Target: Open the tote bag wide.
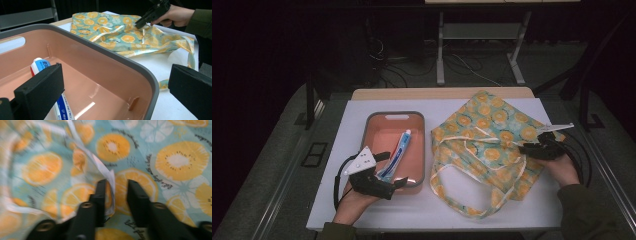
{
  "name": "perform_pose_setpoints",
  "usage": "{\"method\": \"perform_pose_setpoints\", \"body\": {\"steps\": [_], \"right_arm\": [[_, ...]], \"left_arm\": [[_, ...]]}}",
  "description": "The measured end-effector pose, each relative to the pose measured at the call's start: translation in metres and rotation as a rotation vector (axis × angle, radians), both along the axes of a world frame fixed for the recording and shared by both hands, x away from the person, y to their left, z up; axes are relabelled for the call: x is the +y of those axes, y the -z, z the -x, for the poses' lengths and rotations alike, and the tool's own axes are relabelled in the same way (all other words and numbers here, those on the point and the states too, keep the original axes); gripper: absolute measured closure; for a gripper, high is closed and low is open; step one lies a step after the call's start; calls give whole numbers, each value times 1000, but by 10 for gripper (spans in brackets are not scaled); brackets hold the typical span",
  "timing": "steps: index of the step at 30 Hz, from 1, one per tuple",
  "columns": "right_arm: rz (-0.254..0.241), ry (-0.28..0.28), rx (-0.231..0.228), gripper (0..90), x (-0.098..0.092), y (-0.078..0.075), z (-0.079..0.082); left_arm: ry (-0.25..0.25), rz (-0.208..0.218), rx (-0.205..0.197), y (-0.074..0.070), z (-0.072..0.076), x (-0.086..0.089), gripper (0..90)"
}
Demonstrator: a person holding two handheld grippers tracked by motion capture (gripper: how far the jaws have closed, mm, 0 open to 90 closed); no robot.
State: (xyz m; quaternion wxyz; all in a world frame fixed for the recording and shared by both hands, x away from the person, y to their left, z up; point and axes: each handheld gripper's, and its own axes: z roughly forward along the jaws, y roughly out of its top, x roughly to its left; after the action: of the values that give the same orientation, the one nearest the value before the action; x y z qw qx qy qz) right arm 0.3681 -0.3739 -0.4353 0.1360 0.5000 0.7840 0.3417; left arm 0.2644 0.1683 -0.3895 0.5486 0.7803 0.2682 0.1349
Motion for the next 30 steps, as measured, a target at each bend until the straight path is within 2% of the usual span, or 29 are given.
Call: {"method": "perform_pose_setpoints", "body": {"steps": [2,6,8,11,13,18,22,26,29,30], "right_arm": [[-41,4,-21,480,-1,-8,3],[-68,-19,-91,386,3,-30,11],[-85,-62,-120,376,10,-43,18],[-87,-130,-128,372,27,-50,25],[-83,-198,-120,384,42,-52,29],[-77,-313,-105,502,80,-50,36],[-33,-376,-74,553,109,-40,37],[13,-401,-36,564,125,-25,34],[63,-425,-10,547,133,-11,32],[66,-432,0,535,134,-7,31]], "left_arm": [[0,-1,-1,0,0,0,0],[-1,-2,0,0,0,0,0],[-1,-3,-1,0,0,0,0],[0,-4,-1,0,0,0,0],[1,-5,-1,0,0,-1,0],[0,-5,-1,0,0,-1,0],[1,-6,-1,0,0,-1,0],[0,-6,-2,0,0,-1,0],[0,-6,-2,0,0,-1,0],[1,-6,-2,0,0,-1,0]]}}
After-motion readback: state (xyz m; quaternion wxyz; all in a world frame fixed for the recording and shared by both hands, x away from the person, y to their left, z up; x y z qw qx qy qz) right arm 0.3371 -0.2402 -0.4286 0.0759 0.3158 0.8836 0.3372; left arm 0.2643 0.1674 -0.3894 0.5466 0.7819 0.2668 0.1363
